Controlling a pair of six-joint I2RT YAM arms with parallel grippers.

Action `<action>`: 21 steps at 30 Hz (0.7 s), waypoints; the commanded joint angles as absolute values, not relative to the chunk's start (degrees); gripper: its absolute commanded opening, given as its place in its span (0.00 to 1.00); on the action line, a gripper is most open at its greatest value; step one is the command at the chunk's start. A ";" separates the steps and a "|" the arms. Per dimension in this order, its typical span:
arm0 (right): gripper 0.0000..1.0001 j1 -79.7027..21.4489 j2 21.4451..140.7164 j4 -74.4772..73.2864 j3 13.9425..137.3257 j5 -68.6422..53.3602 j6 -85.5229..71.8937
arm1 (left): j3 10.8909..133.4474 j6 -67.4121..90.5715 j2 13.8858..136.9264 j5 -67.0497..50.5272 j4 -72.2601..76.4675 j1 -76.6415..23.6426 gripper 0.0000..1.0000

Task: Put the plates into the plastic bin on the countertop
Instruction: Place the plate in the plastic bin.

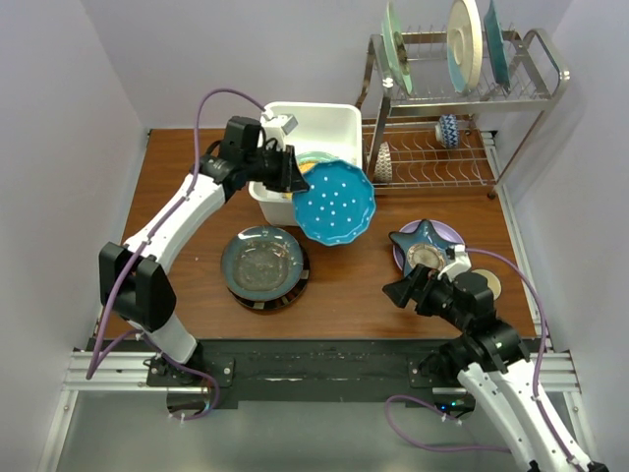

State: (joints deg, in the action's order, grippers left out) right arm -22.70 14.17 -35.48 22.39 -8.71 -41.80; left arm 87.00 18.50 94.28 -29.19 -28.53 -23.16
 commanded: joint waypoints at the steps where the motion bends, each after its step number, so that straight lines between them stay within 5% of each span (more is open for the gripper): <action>1: 0.92 -22.67 17.04 -30.77 21.53 -10.72 -41.83 | 93.51 23.73 91.84 -33.22 -19.07 -22.24 0.00; 21: 0.92 -22.59 26.46 -19.78 18.11 -15.29 -42.89 | 99.14 29.97 95.01 -31.38 -13.18 -16.70 0.00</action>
State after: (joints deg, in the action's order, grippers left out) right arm -22.72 26.02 -23.94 18.50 -13.43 -42.63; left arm 93.56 24.73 95.92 -29.08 -23.68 -18.35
